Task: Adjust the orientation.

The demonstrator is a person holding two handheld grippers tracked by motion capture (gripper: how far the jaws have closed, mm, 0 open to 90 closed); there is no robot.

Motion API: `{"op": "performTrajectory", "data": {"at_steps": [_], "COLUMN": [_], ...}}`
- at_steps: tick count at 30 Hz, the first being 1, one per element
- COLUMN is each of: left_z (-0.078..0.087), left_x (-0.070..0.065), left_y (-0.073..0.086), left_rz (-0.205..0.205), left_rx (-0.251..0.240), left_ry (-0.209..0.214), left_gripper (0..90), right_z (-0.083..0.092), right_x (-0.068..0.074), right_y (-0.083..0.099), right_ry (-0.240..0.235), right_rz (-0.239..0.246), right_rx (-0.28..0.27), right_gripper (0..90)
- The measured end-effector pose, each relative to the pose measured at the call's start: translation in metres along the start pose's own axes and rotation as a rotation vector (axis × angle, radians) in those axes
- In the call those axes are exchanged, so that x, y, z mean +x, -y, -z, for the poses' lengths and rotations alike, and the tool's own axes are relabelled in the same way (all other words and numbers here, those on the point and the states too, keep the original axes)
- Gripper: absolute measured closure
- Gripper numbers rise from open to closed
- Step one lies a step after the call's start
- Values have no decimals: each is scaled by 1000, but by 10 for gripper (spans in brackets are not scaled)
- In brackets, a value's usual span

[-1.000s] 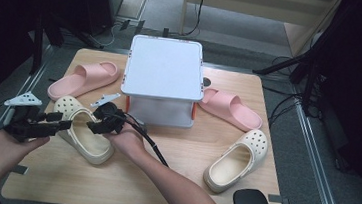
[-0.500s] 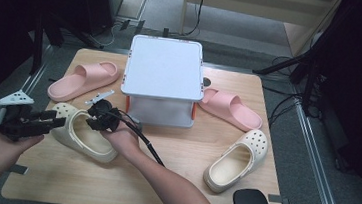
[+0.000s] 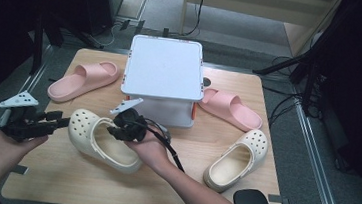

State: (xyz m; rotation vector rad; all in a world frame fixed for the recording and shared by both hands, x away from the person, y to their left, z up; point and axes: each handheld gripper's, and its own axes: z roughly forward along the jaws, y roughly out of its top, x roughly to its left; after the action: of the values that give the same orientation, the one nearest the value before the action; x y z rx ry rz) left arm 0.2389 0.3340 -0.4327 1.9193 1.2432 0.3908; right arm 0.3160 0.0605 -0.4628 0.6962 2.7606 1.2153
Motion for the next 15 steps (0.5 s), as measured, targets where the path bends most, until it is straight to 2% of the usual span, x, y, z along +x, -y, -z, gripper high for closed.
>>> {"op": "performTrajectory", "data": {"at_steps": [2,3,5,7,10,11,12,13,14,15], "left_z": [-2,-3,-7,-14,-19,-26,-26,-30,-33,-39], "left_x": [-2,-4,-8,-15,-21,-28,-28,-33,-36,-44], "left_y": [0,-1,-2,-2,-1,1,1,2,2,3], "left_rz": [0,0,-7,-11,-8,11,11,30,17,-11], "left_rx": [-2,-4,1,7,1,-23,-23,-31,-25,-12], "left_ry": [13,20,31,51,67,63,63,89,100,91], "left_gripper": [577,577,578,580,574,570,576,576,579,599], "right_z": [5,17,20,34,40,45,45,46,48,50], "right_x": [-2,-6,-7,-13,-17,-22,-22,-23,-25,-28], "right_y": [5,15,19,35,44,55,55,58,64,71], "right_ry": [1,7,9,18,22,35,35,42,50,59], "right_rz": [-7,-20,-23,-43,-65,-86,-86,-93,-100,-113], "right_rx": [0,1,1,9,14,18,18,19,21,32], "right_gripper": [788,788,787,785,786,785,785,785,785,783]}}
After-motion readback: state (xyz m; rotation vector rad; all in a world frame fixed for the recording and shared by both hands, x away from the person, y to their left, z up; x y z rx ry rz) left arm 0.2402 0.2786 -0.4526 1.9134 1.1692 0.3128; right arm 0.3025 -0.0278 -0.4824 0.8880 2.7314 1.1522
